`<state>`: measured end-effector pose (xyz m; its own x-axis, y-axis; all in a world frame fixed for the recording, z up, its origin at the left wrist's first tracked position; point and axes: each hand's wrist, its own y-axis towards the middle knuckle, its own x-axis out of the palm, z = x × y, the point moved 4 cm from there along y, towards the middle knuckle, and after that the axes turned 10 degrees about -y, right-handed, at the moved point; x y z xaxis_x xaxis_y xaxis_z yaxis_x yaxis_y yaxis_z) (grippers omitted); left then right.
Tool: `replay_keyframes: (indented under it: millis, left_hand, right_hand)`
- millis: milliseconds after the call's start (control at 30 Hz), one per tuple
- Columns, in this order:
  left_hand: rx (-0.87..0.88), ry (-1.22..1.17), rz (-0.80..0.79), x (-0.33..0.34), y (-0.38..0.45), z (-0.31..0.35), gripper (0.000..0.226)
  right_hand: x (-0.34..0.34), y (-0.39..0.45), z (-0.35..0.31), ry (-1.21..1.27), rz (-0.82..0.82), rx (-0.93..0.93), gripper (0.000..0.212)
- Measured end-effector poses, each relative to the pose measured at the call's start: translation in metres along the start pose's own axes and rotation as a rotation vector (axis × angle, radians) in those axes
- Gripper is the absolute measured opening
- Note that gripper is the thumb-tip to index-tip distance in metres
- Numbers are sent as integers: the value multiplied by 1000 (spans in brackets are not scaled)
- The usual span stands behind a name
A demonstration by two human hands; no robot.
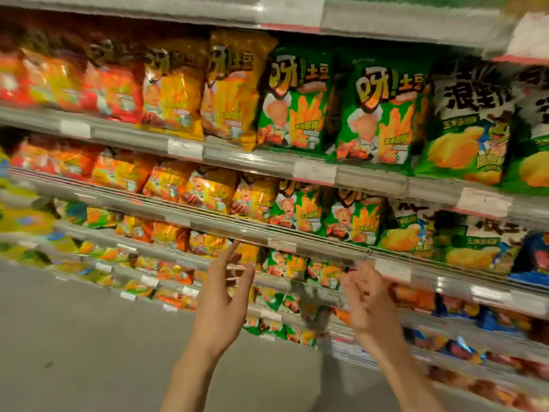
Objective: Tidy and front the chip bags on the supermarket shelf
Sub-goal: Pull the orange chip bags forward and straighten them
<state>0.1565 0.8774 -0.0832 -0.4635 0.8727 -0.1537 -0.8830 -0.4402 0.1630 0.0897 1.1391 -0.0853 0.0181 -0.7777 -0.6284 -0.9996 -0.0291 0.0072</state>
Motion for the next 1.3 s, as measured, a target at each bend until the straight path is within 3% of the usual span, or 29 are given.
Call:
replay_keyframes:
  millis: [233, 333, 500, 633, 767, 867, 1100, 1300]
  left_hand:
    - [-46, -19, 93, -91, 30, -19, 50]
    - [-75, -26, 95, -115, 49, -27, 53]
    - [-102, 34, 77, -158, 102, -42, 57]
    - [-99, 116, 71, -198, 154, -44, 53]
    - [-90, 185, 62, -240, 207, -45, 47]
    - [-103, 182, 73, -264, 234, -51, 43]
    - [-86, 161, 33, -301, 283, -66, 38]
    - [-29, 140, -122, -337, 332, -89, 41]
  right_hand:
    - [83, 11, -69, 2, -99, -20, 65]
    - [115, 27, -88, 1, -133, -37, 49]
    - [177, 62, -117, 53, -123, -15, 59]
    - [231, 89, -142, 140, -150, 53, 42]
    - [281, 114, -176, 105, -197, 41, 60]
    - [311, 125, -199, 122, -205, 9, 60]
    - [346, 141, -237, 175, -130, 21, 36]
    - [383, 138, -259, 133, 98, 55, 25]
